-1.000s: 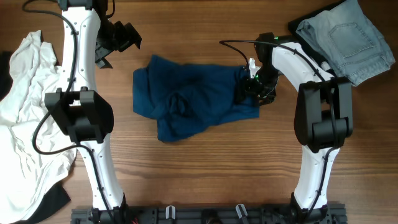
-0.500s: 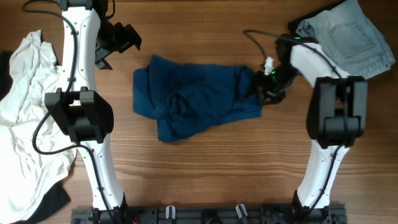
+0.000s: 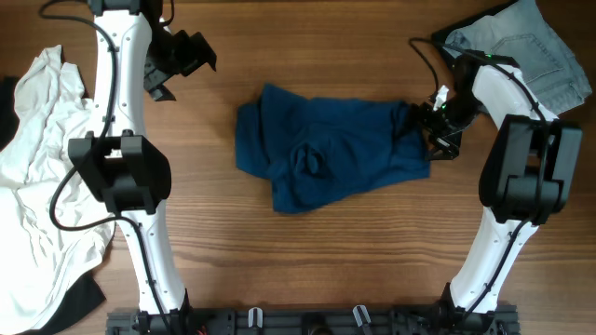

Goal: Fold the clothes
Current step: 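Grasp the shirt's top edge with both grippers and lift it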

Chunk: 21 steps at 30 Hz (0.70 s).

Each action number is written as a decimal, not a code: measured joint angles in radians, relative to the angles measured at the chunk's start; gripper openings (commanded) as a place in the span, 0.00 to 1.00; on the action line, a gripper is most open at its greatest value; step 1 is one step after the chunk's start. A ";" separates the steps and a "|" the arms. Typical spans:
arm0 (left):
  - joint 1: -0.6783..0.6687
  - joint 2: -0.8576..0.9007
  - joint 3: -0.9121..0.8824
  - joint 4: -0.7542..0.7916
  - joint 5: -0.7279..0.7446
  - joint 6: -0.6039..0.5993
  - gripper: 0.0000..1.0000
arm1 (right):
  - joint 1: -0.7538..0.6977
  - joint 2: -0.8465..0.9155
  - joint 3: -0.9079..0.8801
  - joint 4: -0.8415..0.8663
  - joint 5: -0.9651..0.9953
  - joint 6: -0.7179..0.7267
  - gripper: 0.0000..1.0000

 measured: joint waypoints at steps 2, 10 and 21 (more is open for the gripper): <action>-0.022 0.000 -0.013 0.024 0.044 0.028 1.00 | 0.008 -0.002 0.000 0.000 0.018 0.000 0.89; -0.056 -0.006 -0.386 0.182 0.285 0.113 0.95 | 0.006 0.019 0.048 -0.049 0.027 -0.014 0.96; -0.080 -0.037 -0.747 0.585 0.650 0.167 1.00 | -0.013 0.068 0.152 -0.136 0.111 -0.090 0.97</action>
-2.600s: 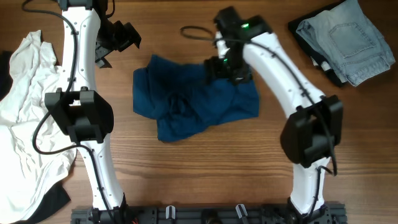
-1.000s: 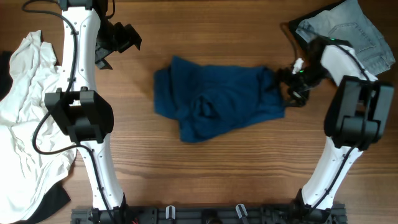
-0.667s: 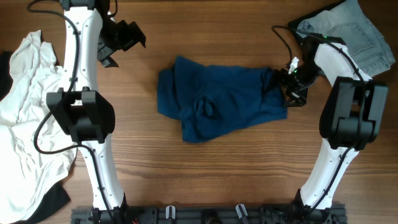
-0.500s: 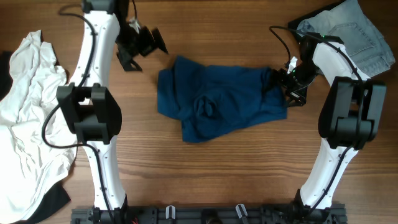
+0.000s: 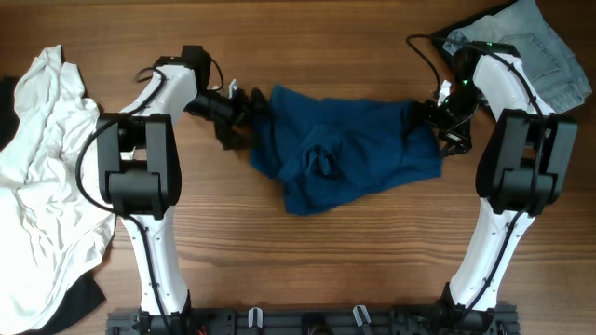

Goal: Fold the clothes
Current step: 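Grasp the shirt's top edge with both grippers and lift it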

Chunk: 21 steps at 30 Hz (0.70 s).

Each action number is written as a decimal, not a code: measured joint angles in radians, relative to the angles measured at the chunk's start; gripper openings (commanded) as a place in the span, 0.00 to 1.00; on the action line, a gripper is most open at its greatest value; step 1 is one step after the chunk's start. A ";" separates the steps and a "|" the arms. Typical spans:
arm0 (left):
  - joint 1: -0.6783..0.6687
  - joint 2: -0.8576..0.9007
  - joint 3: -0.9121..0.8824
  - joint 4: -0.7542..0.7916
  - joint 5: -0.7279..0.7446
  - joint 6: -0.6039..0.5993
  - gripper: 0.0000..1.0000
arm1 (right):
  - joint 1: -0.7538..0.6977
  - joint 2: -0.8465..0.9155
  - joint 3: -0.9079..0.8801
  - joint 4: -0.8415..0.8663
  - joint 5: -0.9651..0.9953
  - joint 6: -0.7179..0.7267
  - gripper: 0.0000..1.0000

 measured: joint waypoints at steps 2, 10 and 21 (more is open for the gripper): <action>-0.017 0.000 -0.001 0.050 0.023 0.006 0.98 | -0.002 0.002 0.006 -0.008 0.000 -0.015 0.96; -0.082 0.002 -0.013 0.149 0.071 0.048 0.38 | -0.002 0.012 0.058 -0.048 0.000 -0.057 0.94; -0.091 0.002 -0.014 0.210 0.096 0.042 0.04 | -0.002 0.013 0.190 -0.118 0.002 -0.094 0.70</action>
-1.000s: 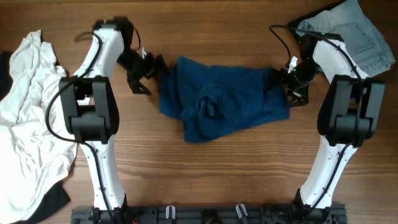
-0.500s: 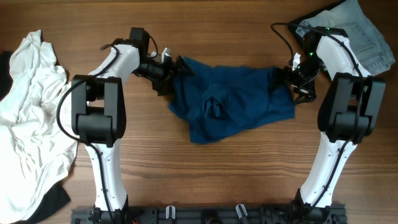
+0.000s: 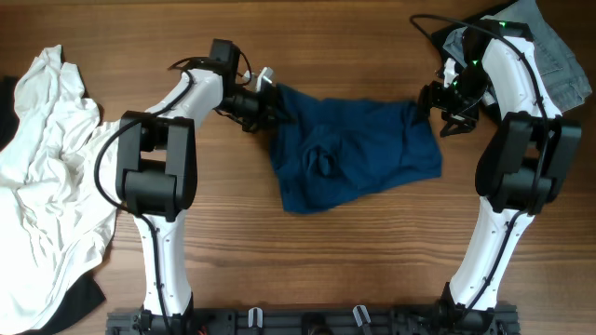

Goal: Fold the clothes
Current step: 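Grasp the shirt's top edge with both grippers and lift it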

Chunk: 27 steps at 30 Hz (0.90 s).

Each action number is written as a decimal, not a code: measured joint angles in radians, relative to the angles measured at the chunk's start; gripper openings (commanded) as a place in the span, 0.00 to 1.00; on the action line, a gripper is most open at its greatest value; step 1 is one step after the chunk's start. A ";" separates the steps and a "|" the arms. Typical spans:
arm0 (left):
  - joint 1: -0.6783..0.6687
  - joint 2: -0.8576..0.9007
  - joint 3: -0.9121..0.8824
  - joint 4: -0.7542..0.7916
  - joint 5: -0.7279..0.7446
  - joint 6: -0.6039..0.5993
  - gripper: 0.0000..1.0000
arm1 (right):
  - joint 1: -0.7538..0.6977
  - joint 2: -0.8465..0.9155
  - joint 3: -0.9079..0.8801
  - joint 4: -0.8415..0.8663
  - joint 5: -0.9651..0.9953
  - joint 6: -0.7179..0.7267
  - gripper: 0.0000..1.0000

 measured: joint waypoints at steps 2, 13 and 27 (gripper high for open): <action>0.042 0.000 0.000 -0.006 0.004 -0.003 0.04 | 0.000 0.000 0.000 0.000 0.002 0.000 0.71; 0.230 -0.137 -0.002 -0.094 -0.113 -0.008 0.04 | 0.080 0.000 0.000 0.088 -0.019 0.000 0.12; 0.056 -0.138 -0.002 -0.058 -0.206 -0.060 0.04 | 0.253 0.084 -0.018 0.219 -0.092 0.009 0.04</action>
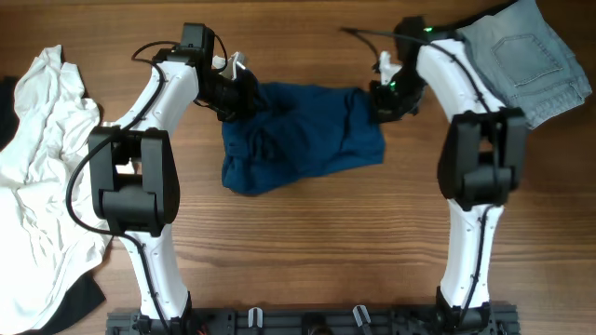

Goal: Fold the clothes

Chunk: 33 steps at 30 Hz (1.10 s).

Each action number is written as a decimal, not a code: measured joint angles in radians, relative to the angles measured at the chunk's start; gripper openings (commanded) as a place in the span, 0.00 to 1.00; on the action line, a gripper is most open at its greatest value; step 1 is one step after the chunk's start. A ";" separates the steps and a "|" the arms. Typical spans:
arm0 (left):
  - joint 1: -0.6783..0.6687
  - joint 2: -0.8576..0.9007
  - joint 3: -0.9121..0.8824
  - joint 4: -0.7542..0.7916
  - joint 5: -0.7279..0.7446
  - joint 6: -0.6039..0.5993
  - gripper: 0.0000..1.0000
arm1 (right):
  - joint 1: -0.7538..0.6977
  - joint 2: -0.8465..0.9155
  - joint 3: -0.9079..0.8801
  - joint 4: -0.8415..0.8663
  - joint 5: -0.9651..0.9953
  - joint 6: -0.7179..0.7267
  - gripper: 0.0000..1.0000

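A dark blue garment (298, 135) lies crumpled in the middle of the wooden table. My left gripper (244, 96) is shut on its upper left corner. At the upper right corner, my right gripper (380, 100) is shut on the cloth too. Between the two grippers the top edge is drawn into a line, and the rest hangs toward the front in folds.
A white garment (42, 177) is heaped at the left edge over something black (79, 302). Folded grey jeans (521, 56) lie at the back right corner, with the right arm's cable running next to them.
Both grippers have moved left with the blue garment. Its whole body has shifted left, and its right edge now sits well clear of the jeans.
At first the left gripper was open at the back left, away from the blue garment, while the right gripper held its right edge. Then the left gripper was at the garment's upper left corner and shut on it. Now both hold the top edge, moved left.
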 measured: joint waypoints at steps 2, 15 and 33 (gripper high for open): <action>0.000 0.000 0.000 0.000 -0.002 -0.007 0.04 | -0.010 0.024 0.006 -0.010 -0.048 0.000 0.04; -0.015 -0.128 -0.001 0.004 -0.046 -0.073 0.04 | -0.028 0.040 0.013 -0.019 -0.098 0.000 0.04; -0.216 -0.289 -0.002 0.070 -0.193 -0.269 0.04 | -0.028 0.041 0.014 -0.022 -0.098 -0.001 0.04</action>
